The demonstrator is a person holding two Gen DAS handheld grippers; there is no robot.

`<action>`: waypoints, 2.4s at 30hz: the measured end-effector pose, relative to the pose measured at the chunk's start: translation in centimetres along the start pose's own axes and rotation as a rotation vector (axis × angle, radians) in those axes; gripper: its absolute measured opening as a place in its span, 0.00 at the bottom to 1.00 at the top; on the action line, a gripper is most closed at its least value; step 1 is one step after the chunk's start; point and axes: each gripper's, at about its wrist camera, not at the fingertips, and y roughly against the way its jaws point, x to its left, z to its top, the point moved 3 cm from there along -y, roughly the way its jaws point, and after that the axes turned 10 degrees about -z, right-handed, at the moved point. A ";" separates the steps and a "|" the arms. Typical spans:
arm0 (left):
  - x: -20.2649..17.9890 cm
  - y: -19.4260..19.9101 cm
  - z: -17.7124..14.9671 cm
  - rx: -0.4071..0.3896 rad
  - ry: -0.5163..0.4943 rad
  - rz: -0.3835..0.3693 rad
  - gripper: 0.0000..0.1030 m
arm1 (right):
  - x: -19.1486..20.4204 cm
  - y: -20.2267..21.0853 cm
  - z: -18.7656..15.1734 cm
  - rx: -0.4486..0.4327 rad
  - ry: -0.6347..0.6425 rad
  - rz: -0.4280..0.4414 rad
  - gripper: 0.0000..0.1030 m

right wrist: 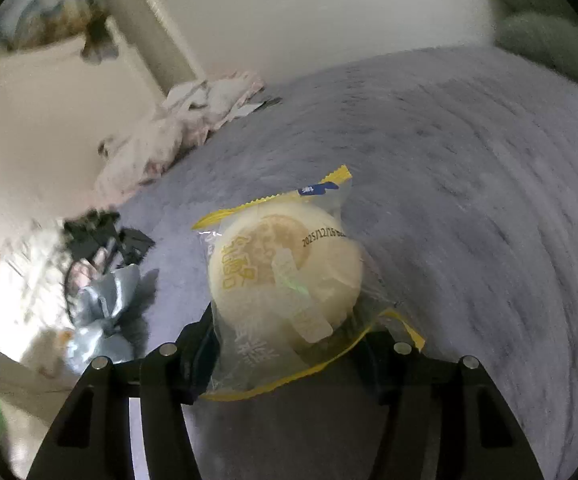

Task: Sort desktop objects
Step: 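Grasp the yellow jelly cup with the left tool while the right tool grasps the yellow-wrapped bun, then carry jelly cup and bun over the white bag and release both inside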

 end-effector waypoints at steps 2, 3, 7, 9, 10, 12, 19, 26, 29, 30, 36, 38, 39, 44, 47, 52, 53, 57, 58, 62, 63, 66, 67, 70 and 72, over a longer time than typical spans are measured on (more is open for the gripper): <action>0.7 0.9 0.0 -0.064 0.042 -0.001 0.40 | -1.3 1.5 -1.0 -0.008 -0.054 0.021 0.54; 1.2 1.3 -0.2 -0.081 0.073 -0.037 0.34 | -1.9 2.1 -1.4 -0.005 -0.075 0.022 0.54; 3.7 1.8 -0.6 -0.108 0.213 -0.107 0.06 | -1.9 4.2 -3.0 0.001 -0.032 -0.060 0.54; 3.0 1.8 -0.6 -0.102 0.187 -0.074 0.06 | -1.1 4.8 -4.1 0.007 0.022 -0.100 0.54; 2.5 2.0 -0.6 -0.099 0.167 -0.052 0.06 | -0.8 5.2 -4.7 0.012 0.046 -0.118 0.54; 1.9 1.9 -0.5 -0.089 0.133 -0.011 0.06 | -0.7 6.2 -5.9 0.025 0.069 -0.134 0.54; 0.0 2.9 -2.3 -0.029 0.031 0.038 0.16 | -0.9 9.7 -9.7 0.070 0.093 -0.189 0.54; 1.1 3.3 -3.2 -0.003 0.065 0.230 0.89 | -2.4 13.5 -10.3 0.112 -0.155 -0.139 0.53; 1.0 3.4 -3.4 0.000 0.062 0.222 0.89 | -2.3 15.9 -9.9 0.081 -0.210 -0.113 0.53; 1.0 3.5 -3.5 -0.001 0.063 0.213 0.89 | -2.2 16.7 -9.8 0.069 -0.214 -0.110 0.53; 0.1 5.3 -5.0 -0.028 0.060 0.068 0.68 | -2.1 21.6 -10.1 0.021 -0.271 -0.066 0.53; -0.4 5.7 -5.5 -0.028 0.048 0.007 0.38 | -2.2 22.5 -10.1 0.013 -0.292 -0.049 0.53; -0.4 5.6 -5.6 -0.028 0.039 0.015 0.38 | -2.1 22.6 -9.9 0.009 -0.293 -0.043 0.53; -0.4 5.4 -5.4 -0.029 0.032 0.026 0.38 | -1.3 22.1 -8.6 0.002 -0.271 -0.012 0.53; -0.6 5.9 -5.5 -0.033 0.020 0.036 0.38 | -1.0 21.9 -8.3 0.007 -0.281 0.034 0.53; -2.1 6.3 -4.6 -0.032 -0.052 0.041 0.37 | -0.5 22.5 -7.3 -0.026 -0.257 0.070 0.53; -2.8 6.6 -4.7 -0.029 -0.067 0.028 0.37 | -0.5 22.7 -7.2 -0.035 -0.255 0.073 0.53; -5.6 8.6 -4.1 -0.028 -0.120 0.006 0.37 | -0.9 23.4 -7.2 -0.047 -0.287 0.112 0.53; -6.7 9.3 -3.5 -0.038 -0.147 0.003 0.37 | -0.9 23.7 -7.4 -0.048 -0.294 0.123 0.53; -9.7 14.5 -2.1 -0.090 -0.223 -0.013 0.37 | -0.1 25.6 -7.1 -0.078 -0.295 0.167 0.53; -10.1 16.0 -1.8 -0.105 -0.227 -0.020 0.37 | 0.2 26.3 -6.9 -0.090 -0.284 0.176 0.53; -10.7 20.6 -0.9 -0.153 -0.244 -0.013 0.37 | 1.5 28.9 -5.8 -0.155 -0.236 0.208 0.54; -10.7 22.0 -0.8 -0.169 -0.250 -0.007 0.37 | 1.9 29.5 -5.6 -0.163 -0.218 0.216 0.54; -9.7 26.0 -0.3 -0.218 -0.254 0.047 0.37 | 3.9 31.3 -4.7 -0.195 -0.130 0.215 0.54; -7.8 28.3 0.1 -0.241 -0.224 0.079 0.37 | 5.7 32.2 -4.5 -0.215 -0.062 0.216 0.54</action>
